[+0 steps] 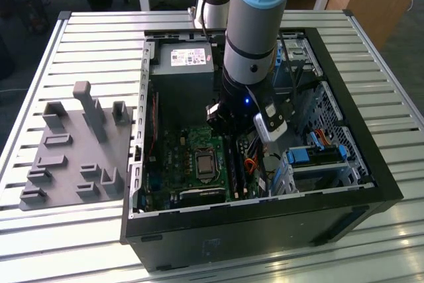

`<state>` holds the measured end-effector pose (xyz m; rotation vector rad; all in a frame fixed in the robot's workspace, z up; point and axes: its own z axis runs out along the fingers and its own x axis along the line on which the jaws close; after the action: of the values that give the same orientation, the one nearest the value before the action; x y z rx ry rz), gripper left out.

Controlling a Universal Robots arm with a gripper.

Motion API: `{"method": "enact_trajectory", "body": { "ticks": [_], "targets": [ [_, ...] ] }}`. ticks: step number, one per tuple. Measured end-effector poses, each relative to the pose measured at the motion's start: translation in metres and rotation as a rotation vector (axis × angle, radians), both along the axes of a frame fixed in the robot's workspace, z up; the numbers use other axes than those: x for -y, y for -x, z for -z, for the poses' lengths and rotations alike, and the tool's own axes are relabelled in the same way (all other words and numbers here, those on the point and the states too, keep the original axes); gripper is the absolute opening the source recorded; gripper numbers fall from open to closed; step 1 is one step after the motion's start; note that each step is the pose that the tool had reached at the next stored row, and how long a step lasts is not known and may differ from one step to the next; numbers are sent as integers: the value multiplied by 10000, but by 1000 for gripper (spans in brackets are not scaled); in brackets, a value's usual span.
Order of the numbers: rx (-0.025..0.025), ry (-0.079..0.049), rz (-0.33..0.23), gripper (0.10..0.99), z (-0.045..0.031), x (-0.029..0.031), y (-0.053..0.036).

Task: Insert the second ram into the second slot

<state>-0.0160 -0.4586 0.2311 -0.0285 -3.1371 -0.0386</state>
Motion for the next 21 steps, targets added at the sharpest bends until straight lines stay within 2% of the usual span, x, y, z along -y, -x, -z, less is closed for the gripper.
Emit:
{"method": "enact_trajectory", "body": {
  "ticks": [1,21],
  "targets": [
    [0,0,0,106,2,0,-1],
    [-2,23,-1,106,122,1,-6]
  ]
}}
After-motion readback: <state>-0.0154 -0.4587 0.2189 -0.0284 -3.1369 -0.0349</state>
